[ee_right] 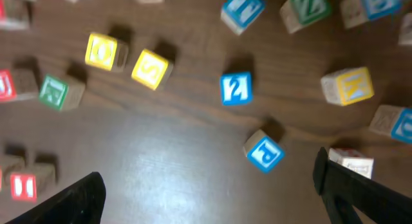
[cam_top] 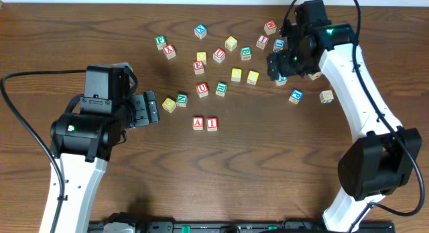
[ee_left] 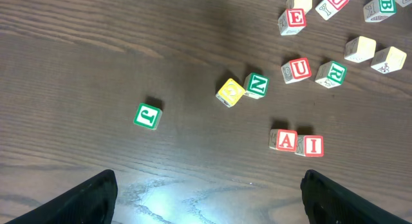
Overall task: Spell out AI2
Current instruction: 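Move the right gripper over the blue-bordered 2 block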
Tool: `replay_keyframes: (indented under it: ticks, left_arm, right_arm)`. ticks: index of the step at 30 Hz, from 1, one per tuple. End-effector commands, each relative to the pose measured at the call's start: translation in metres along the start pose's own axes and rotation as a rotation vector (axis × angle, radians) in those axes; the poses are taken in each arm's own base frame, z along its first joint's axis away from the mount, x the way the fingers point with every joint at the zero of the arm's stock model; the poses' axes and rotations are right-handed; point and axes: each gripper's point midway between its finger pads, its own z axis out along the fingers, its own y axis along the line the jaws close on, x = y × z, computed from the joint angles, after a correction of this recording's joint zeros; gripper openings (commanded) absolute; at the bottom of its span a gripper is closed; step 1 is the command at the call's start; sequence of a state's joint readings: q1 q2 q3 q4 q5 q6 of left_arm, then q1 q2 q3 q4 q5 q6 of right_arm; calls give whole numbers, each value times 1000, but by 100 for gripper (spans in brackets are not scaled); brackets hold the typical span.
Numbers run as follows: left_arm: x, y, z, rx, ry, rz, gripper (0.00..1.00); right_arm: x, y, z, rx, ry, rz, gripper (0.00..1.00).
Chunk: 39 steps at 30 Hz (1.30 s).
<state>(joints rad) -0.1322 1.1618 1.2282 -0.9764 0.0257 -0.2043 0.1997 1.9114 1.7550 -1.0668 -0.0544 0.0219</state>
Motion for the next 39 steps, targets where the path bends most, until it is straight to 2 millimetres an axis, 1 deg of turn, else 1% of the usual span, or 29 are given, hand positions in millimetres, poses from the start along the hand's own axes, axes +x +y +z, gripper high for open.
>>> replay_keyframes:
  ticks: [1, 4, 7, 10, 13, 15, 20, 22, 23, 24, 25, 28, 31, 34, 39]
  left_arm:
    - [0, 1, -2, 3, -3, 9, 89]
    - [0, 1, -2, 3, -3, 9, 89]
    - [0, 1, -2, 3, -3, 9, 89]
    - [0, 1, -2, 3, -3, 9, 89]
    - [0, 1, -2, 3, -3, 9, 89]
    - [0, 1, -2, 3, -3, 9, 89]
    - [0, 1, -2, 3, -3, 9, 89]
    - [0, 1, -2, 3, -3, 9, 89]
    - [0, 1, -2, 3, -3, 9, 89]
    - [0, 1, -2, 3, -3, 9, 89]
    - [0, 1, -2, 3, -3, 9, 89]
    - [0, 1, -2, 3, -3, 9, 89]
    - [0, 1, -2, 3, -3, 9, 89]
    - [0, 1, -2, 3, -3, 9, 89]
    - [0, 1, -2, 3, -3, 9, 89]
  right_arm:
    - [-12, -10, 1, 79, -40, 65, 99]
    - [-15, -20, 15, 137, -40, 88, 99]
    - [-13, -25, 37, 161, -10, 101, 99]
    - [-2, -27, 70, 166, 64, 98, 99]
    - [6, -25, 83, 153, 106, 82, 99]
    - [10, -25, 87, 155, 128, 79, 99]
    - [8, -25, 85, 152, 123, 79, 99]
    - [8, -21, 86, 127, 124, 82, 98]
    - [8, -20, 86, 121, 125, 82, 96]
    - [8, -20, 86, 121, 125, 82, 92]
    - [8, -20, 86, 120, 126, 83, 85]
    - [9, -17, 86, 109, 131, 83, 74]
    - [8, -16, 88, 101, 127, 84, 70]
    - [8, -16, 90, 101, 128, 84, 70]
    - [15, -14, 111, 82, 164, 87, 71]
